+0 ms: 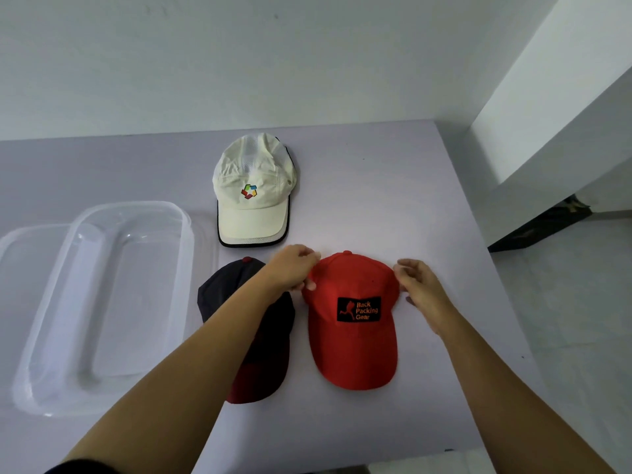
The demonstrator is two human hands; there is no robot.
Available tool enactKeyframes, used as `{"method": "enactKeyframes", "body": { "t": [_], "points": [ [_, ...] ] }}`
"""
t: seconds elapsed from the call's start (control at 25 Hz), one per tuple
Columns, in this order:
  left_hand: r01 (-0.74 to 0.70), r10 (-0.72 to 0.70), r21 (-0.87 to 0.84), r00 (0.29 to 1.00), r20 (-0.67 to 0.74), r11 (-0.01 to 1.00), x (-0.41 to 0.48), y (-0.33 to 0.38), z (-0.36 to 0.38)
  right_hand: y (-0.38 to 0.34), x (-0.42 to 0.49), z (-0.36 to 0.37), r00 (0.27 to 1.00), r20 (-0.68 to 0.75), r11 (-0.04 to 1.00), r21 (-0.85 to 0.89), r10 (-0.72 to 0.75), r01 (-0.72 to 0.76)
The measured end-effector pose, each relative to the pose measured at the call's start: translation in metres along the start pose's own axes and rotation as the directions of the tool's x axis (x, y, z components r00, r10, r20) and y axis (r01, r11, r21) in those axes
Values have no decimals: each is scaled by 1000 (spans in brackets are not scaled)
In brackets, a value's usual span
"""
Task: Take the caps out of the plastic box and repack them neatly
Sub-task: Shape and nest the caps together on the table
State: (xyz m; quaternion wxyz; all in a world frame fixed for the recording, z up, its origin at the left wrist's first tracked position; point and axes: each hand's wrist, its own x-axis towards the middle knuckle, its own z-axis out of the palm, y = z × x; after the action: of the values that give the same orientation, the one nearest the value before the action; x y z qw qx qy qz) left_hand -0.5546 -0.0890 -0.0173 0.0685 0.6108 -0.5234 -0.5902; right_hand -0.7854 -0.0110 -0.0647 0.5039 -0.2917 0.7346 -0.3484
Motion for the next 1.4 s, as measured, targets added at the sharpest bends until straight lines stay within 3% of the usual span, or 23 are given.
{"method": "enactKeyframes", "body": {
  "t": [0.08,0.16,0.24,0.36,0.52,0.64,0.76,0.96,1.12,1.28,1.4],
  "points": [
    [-86,76,-75,989,-128,993,-4,7,-20,-23,1,2,978,-126,985,-67,-165,157],
    [-147,109,-118,954,-281,982,-5,8,-46,-55,2,12,933,-157,942,-143,-325,304],
    [-159,100,-131,924,-369,979,-6,3,-71,-86,3,37,898,-98,893,-197,-429,405],
    [-93,102,41,900,-425,995,-6,-14,-106,-118,10,100,863,106,823,-265,-493,503],
    [20,66,242,937,-343,970,12,-34,-132,-124,35,174,864,385,703,-513,-325,493],
    [18,66,465,984,-164,885,31,-46,-137,-109,58,206,882,432,587,-671,-186,453],
    [-17,62,508,995,-73,861,50,-56,-133,-94,68,219,902,412,489,-765,-127,418],
    [-53,176,537,968,-181,842,60,-54,-125,-91,65,219,876,403,347,-808,-266,477],
    [-98,316,604,910,-267,791,61,-42,-123,-112,52,208,852,370,383,-775,-370,502],
    [-290,505,610,836,-213,737,37,-29,-123,-138,34,190,843,224,455,-758,-490,467],
    [-437,635,567,744,-208,698,11,-23,-127,-150,14,178,786,220,412,-752,-578,514]
  ]
}}
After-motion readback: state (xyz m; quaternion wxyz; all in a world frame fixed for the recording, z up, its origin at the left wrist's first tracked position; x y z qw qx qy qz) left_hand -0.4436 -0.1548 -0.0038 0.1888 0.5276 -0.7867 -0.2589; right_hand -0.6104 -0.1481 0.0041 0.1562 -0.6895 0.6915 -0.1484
